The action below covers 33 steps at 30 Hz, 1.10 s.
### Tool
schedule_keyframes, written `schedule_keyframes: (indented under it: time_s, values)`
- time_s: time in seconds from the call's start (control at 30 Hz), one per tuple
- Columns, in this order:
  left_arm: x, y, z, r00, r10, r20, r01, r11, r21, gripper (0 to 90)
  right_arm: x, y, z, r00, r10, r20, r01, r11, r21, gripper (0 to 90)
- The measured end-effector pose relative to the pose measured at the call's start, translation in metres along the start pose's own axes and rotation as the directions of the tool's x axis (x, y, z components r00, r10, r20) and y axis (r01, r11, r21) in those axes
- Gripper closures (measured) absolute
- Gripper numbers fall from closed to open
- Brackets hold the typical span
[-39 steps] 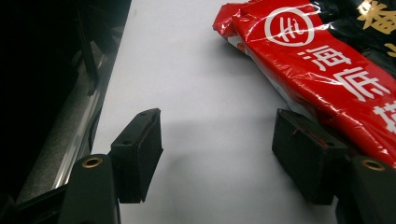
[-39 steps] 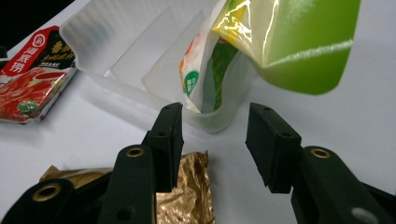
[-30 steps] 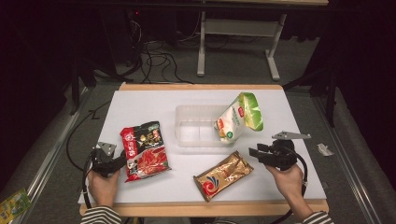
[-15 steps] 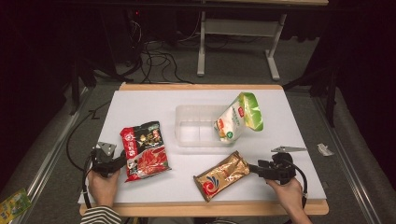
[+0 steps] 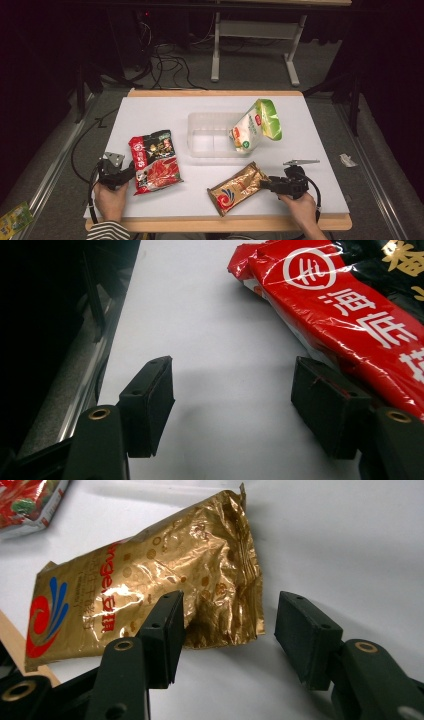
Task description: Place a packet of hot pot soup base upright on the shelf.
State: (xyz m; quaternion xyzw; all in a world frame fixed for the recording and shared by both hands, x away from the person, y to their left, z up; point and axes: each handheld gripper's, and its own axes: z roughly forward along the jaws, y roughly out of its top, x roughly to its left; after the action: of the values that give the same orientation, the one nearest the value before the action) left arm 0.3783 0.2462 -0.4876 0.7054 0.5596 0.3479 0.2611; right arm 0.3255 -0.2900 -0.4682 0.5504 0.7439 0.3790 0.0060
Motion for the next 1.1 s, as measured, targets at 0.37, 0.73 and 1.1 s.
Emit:
schedule_keyframes:
  time_s: [0.37,0.73,1.1]
  values:
    - [0.000,0.000,0.000,1.0000,0.001,-0.004,-0.001,1.0000,-0.001,33.5,0.001,0.006,0.008,0.9989,0.010,-0.045,-0.009,1.000,0.016,55.8]
    - [0.000,0.000,0.000,1.0000,0.003,-0.005,-0.003,1.0000,-0.001,33.5,-0.005,0.006,0.013,0.9972,0.013,-0.073,-0.013,1.000,-0.004,85.8]
    - [0.000,0.000,0.000,1.0000,0.002,-0.004,-0.002,1.0000,-0.001,33.5,0.005,0.013,-0.003,0.9935,-0.031,-0.109,0.024,0.997,-0.070,90.0]
